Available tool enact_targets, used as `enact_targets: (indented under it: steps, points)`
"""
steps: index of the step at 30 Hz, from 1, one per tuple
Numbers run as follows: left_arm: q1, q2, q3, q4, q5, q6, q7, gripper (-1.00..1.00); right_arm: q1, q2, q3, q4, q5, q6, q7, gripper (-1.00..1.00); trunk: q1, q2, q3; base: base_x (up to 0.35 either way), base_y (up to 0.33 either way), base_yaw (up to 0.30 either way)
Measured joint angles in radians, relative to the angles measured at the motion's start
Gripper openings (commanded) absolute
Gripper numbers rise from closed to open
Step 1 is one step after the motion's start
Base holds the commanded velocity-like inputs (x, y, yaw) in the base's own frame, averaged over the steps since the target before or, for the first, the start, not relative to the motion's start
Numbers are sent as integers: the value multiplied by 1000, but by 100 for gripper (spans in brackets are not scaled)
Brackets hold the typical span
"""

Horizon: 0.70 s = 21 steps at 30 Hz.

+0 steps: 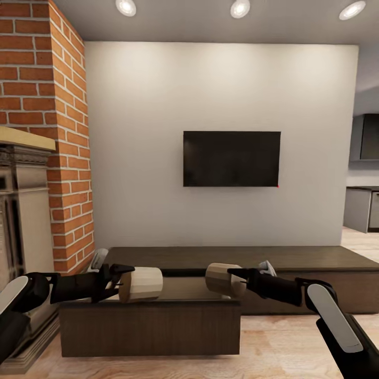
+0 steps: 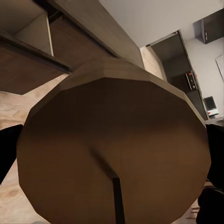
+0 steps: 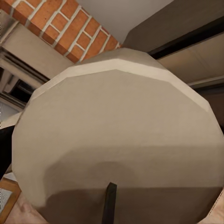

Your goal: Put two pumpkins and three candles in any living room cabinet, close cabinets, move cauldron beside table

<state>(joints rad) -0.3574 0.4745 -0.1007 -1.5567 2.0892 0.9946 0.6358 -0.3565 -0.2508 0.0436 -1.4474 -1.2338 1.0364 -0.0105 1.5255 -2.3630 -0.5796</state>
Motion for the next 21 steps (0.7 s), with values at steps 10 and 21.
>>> enact_targets:
  steps: [10, 21]
  points:
    - [1, 1, 1, 0, -5, 2, 0, -100, 0, 1, 0, 3, 2, 0, 0, -100, 0, 0, 0, 0, 239, 0]
    - [1, 1, 3, -1, 1, 0, -1, -100, 0, 3, 0, 7, 1, 0, -2, -100, -15, 28, 12, 0, 23, 0]
